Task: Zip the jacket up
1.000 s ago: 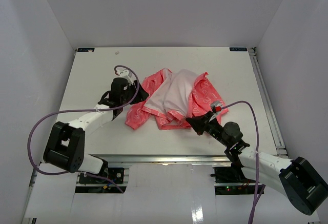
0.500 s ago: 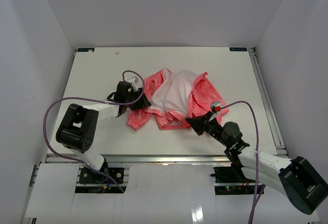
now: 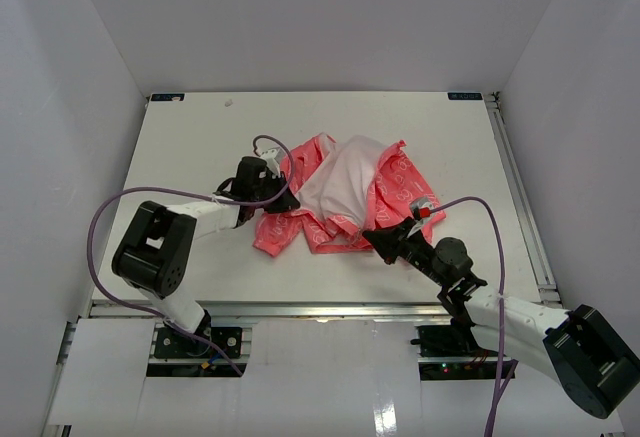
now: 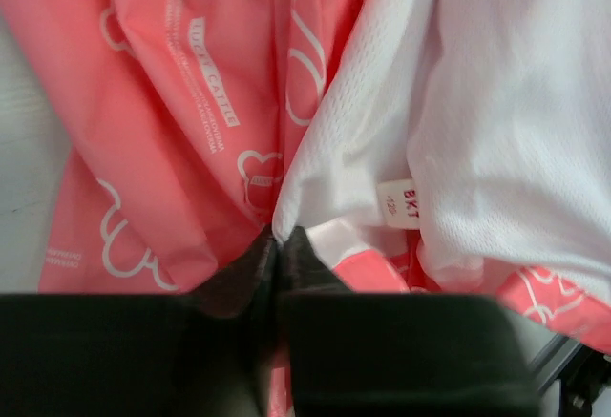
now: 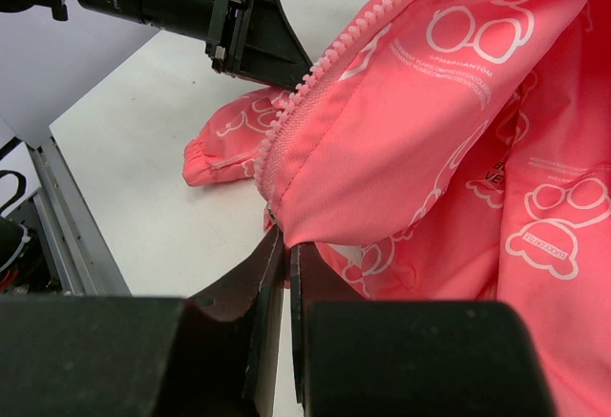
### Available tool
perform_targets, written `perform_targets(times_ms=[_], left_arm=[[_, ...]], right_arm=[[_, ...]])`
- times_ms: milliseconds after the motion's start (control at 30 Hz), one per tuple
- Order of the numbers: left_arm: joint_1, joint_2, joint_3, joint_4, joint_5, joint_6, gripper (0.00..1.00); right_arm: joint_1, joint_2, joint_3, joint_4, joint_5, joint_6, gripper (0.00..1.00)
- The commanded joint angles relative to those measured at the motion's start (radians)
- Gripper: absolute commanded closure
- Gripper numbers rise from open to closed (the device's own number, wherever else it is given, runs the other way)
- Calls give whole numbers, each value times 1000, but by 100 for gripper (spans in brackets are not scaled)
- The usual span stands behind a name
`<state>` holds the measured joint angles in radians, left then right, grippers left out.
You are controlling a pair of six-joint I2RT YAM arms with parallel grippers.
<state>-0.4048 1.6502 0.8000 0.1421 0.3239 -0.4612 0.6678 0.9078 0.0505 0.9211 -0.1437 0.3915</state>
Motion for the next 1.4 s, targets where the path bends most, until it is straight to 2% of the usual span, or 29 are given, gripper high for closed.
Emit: perform_targets(times_ms=[0, 133, 267, 367, 433, 633, 700, 733, 900, 967, 1067, 1167, 1300, 1367], left_arm=[[-2, -34, 71, -117, -213, -5, 99], [0, -139, 98, -268, -483, -23, 100], [-3, -297, 77, -353, -640, -49, 100], [-60, -361, 61, -352, -620, -36, 100], [-145, -345, 52, -325, -580, -12, 100], [-412, -191, 48, -164, -466, 62, 98], [-450, -152, 46, -117, -404, 76, 89], [-460, -147, 40, -106, -390, 77, 82], [-463, -260, -23, -48, -402, 73, 27], [-460, -336, -45, -33, -401, 72, 19], [-424, -409, -45, -64, -389, 56, 18], [-340, -440, -58, -80, -289, 1, 19], [-192, -475, -171, 27, -80, -120, 29], [-169, -472, -223, 66, -5, -178, 36]], right_arm=[[-2, 34, -67, 43, 16, -10, 92], [-1, 156, -14, 157, -43, 13, 92], [1, 282, 33, 210, -60, 27, 92], [1, 325, 35, 237, -48, 32, 92], [1, 336, 37, 228, -30, 29, 92], [1, 338, 10, 225, -1, 32, 92], [1, 319, -1, 197, 26, 28, 92], [1, 305, -8, 180, 40, 25, 92], [1, 201, -31, 100, 89, 13, 92], [1, 166, -34, 73, 94, 10, 92], [2, 127, -37, 50, 88, 10, 92], [1, 106, -37, 37, 88, 10, 92], [1, 95, -38, 30, 90, 9, 92], [1, 91, -39, 27, 85, 7, 92]])
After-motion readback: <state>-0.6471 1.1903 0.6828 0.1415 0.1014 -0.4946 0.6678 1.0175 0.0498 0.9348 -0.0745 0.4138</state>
